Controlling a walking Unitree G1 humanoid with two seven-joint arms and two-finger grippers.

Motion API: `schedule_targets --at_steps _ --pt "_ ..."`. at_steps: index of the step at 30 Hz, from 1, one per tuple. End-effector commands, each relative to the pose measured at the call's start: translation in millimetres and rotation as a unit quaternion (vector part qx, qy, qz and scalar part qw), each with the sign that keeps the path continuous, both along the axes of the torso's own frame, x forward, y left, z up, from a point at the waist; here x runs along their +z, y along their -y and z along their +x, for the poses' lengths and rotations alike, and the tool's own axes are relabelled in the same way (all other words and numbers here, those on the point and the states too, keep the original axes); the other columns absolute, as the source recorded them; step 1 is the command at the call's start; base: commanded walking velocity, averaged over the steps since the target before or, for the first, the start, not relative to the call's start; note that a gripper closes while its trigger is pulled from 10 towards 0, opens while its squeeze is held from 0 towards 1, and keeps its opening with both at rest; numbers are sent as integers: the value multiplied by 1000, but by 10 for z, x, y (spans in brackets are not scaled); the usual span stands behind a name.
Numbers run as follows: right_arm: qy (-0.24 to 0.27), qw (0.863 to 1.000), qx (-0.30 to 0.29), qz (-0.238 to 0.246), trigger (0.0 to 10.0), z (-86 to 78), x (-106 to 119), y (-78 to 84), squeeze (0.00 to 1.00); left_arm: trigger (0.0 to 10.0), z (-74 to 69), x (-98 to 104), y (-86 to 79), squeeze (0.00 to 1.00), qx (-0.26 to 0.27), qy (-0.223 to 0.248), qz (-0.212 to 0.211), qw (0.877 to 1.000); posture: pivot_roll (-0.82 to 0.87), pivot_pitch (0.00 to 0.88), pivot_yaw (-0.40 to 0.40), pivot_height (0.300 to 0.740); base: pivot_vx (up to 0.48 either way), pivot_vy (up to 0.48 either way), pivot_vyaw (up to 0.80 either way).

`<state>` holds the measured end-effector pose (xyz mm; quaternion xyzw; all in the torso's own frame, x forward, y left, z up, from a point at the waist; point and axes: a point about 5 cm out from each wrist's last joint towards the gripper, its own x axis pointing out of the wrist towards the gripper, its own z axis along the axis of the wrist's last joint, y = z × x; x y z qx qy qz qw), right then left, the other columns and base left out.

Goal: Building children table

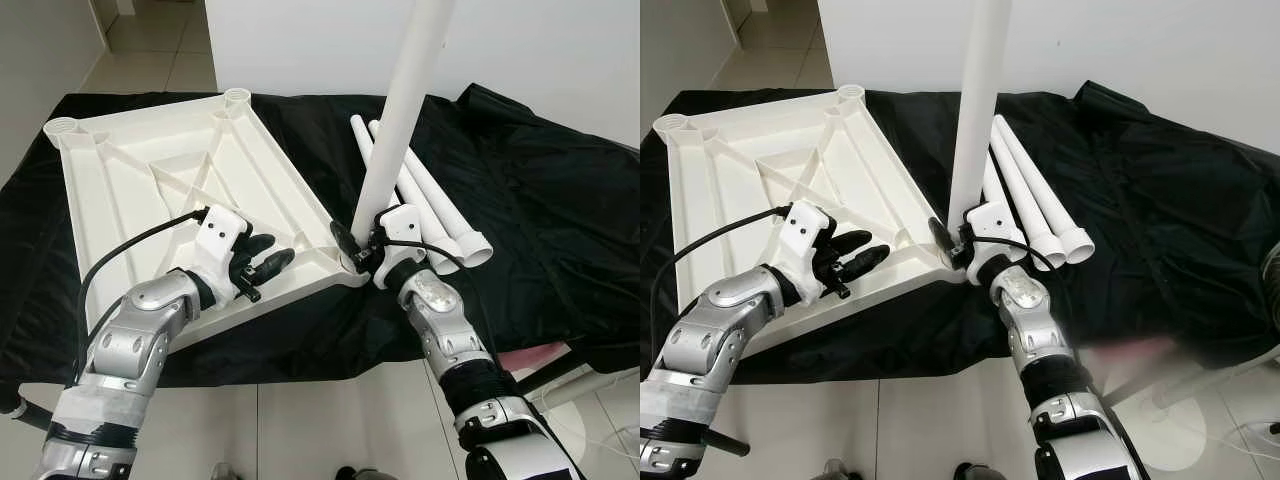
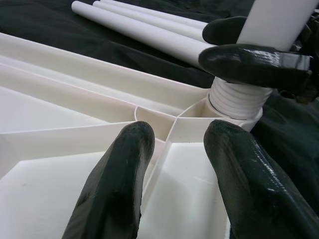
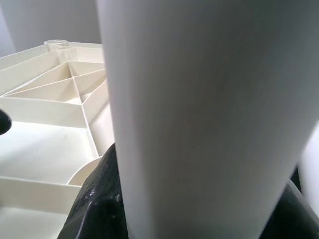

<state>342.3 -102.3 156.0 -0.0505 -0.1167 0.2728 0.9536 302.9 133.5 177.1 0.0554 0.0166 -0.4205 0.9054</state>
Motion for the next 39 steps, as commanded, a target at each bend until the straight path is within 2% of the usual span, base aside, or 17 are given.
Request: schedule_targets --at_steps 1,10,14,17,20,26,29,37,39 --pt "-42 999 2 -23 10000 -58 -244 82 0 10000 -28 -11 43 0 -26 2 9 1000 -31 93 -23 740 0 0 0" --pt "-27 997 27 -68 10000 -95 -302 45 0 10000 6 -2 3 0 -14 6 16 1000 -24 93 -23 740 0 0 0" --pt "-62 998 16 -25 10000 -72 -371 65 0 10000 28 23 0 0 -9 9 12 1000 -25 93 -21 740 0 0 0" --pt "-72 997 13 -12 10000 -63 -389 69 0 10000 30 25 -2 0 -9 10 13 1000 -25 93 -21 740 0 0 0" --pt "-119 992 -10 30 10000 -8 -454 70 0 10000 33 23 5 0 -11 10 14 1000 -28 95 -18 740 0 0 0" --pt "-142 988 -25 46 10000 26 -480 65 0 10000 37 24 6 0 -10 10 15 1000 -28 95 -19 740 0 0 0" --pt "-160 984 -39 71 10000 58 -486 56 0 10000 44 23 4 0 -9 10 15 1000 -28 95 -19 740 0 0 0" --pt "-133 990 -35 44 10000 14 -500 2 0 10000 49 23 0 0 -5 12 13 1000 -29 93 -27 740 0 0 0" --pt "-136 989 -38 50 10000 13 -505 3 0 10000 48 24 0 0 -5 13 13 1000 -29 93 -27 740 0 0 0"
